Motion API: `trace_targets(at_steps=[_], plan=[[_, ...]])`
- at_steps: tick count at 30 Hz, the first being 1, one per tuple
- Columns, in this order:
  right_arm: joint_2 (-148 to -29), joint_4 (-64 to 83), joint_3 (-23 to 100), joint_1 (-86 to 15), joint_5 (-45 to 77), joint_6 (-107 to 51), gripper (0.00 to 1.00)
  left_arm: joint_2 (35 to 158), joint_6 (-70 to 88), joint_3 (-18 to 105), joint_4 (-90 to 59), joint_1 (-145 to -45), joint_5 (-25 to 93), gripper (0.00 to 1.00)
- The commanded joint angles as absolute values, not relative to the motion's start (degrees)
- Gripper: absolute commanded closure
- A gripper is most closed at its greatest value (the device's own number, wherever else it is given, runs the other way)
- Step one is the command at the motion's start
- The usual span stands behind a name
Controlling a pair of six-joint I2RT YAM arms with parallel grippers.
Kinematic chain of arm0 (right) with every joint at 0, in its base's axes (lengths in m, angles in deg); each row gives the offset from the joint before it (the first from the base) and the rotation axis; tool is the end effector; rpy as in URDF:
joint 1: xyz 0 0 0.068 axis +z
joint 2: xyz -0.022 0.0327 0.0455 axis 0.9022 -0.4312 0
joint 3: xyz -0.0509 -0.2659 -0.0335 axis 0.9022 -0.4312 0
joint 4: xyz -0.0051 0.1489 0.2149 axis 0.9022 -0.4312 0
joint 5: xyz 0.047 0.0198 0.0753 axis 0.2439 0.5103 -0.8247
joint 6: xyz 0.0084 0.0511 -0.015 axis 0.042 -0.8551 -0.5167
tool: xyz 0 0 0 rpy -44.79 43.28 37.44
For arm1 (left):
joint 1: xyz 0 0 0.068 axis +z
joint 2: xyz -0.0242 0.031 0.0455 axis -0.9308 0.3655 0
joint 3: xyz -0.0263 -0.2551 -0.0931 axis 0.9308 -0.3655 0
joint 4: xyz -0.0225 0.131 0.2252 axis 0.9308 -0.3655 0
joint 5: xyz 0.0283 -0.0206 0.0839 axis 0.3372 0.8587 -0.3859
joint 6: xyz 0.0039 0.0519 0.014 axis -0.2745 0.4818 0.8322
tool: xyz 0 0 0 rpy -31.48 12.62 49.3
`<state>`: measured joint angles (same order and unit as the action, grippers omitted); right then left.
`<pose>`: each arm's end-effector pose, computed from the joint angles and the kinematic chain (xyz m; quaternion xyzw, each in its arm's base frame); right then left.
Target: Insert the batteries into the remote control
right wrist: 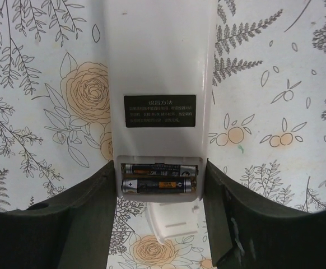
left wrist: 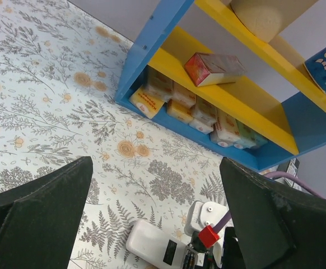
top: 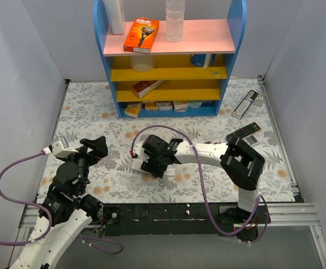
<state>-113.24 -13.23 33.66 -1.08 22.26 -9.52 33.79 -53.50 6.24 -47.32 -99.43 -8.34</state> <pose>0.1716 0.3450 0.1829 -0.5894 0.7603 0.1319 0.2389 0.0707 -0.0191 0.3070 -0.4453 0.5970 -0.3678 0.5568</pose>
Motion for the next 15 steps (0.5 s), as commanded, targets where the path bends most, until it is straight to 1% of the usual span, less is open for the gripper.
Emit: trace_targets(at_steps=[1,5,6,8,9,11,12,15], plan=[[-114.78,-10.97,34.09,-1.17,20.30,-7.60,0.66,31.37,-49.14,3.80,-46.50,-99.50,-8.98,0.02],[-115.66,-10.44,33.83,-1.08,19.34,-7.69,0.57,29.96,-47.74,2.04,-45.10,-99.41,-5.64,0.02],[-115.66,-10.27,33.57,-1.08,19.25,-7.86,0.49,29.78,-47.56,1.60,-44.13,-99.50,-4.59,0.02],[-115.75,-10.00,33.21,-1.08,19.25,-7.95,0.45,30.04,-47.73,1.16,-43.95,-99.50,-3.53,0.02],[-115.75,-9.83,33.13,-1.08,19.25,-8.04,0.40,30.22,-47.73,1.07,-43.77,-99.50,-3.26,0.02],[-115.75,-9.74,33.04,-1.17,19.25,-8.04,0.36,30.75,-48.00,0.90,-43.77,-99.50,-2.74,0.02],[-115.66,-9.74,32.95,-1.00,19.07,-8.04,0.30,30.92,-48.09,0.81,-43.51,-99.50,-2.39,0.02],[-115.22,-9.83,33.04,-1.08,19.25,-8.13,0.25,31.36,-48.26,0.46,-43.07,-99.50,-1.07,0.02]])
